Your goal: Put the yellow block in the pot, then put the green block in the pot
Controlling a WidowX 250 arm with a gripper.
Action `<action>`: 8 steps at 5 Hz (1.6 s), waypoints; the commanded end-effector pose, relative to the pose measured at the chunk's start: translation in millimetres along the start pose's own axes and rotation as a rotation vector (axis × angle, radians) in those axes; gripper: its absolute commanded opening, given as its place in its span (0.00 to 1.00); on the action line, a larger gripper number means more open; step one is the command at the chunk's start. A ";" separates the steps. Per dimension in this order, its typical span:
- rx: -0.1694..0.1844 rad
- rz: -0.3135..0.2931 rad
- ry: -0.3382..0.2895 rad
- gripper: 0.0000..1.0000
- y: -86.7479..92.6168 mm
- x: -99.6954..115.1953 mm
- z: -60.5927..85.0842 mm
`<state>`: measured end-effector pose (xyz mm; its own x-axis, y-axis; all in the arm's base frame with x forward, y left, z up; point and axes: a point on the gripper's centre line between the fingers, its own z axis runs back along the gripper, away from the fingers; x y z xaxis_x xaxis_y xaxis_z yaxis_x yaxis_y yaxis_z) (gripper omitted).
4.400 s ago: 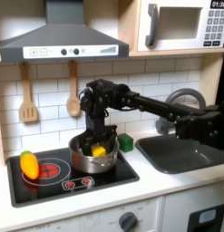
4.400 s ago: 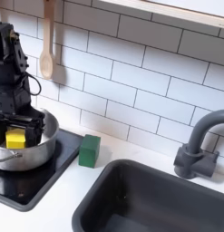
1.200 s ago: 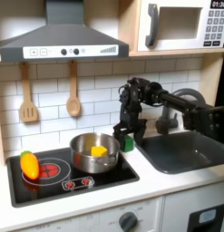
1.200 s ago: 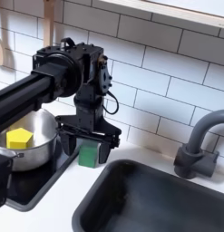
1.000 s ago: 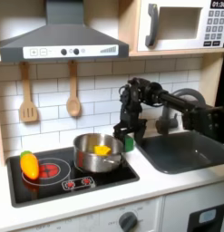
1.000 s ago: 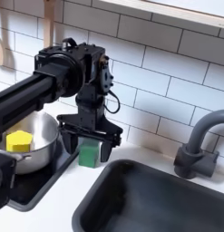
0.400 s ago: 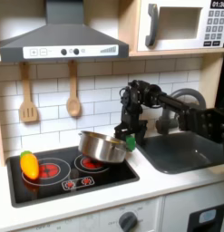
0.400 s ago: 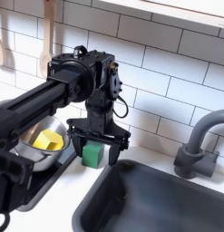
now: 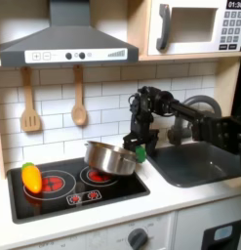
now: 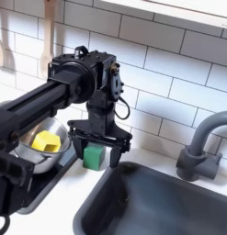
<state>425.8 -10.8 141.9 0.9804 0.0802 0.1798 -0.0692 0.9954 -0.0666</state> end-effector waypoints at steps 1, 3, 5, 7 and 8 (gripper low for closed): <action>-0.031 -0.010 -0.016 1.00 -1.7 -3.4 17.7; -0.050 0.008 -0.059 1.00 6.0 -6.2 43.9; -0.042 0.010 -0.035 1.00 6.8 -8.7 33.9; -0.037 0.031 -0.043 1.00 4.7 -6.7 31.2; -0.025 0.039 -0.046 1.00 5.0 -4.1 27.1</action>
<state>415.0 -4.3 162.0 0.9716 0.1178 0.2054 -0.1000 0.9905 -0.0947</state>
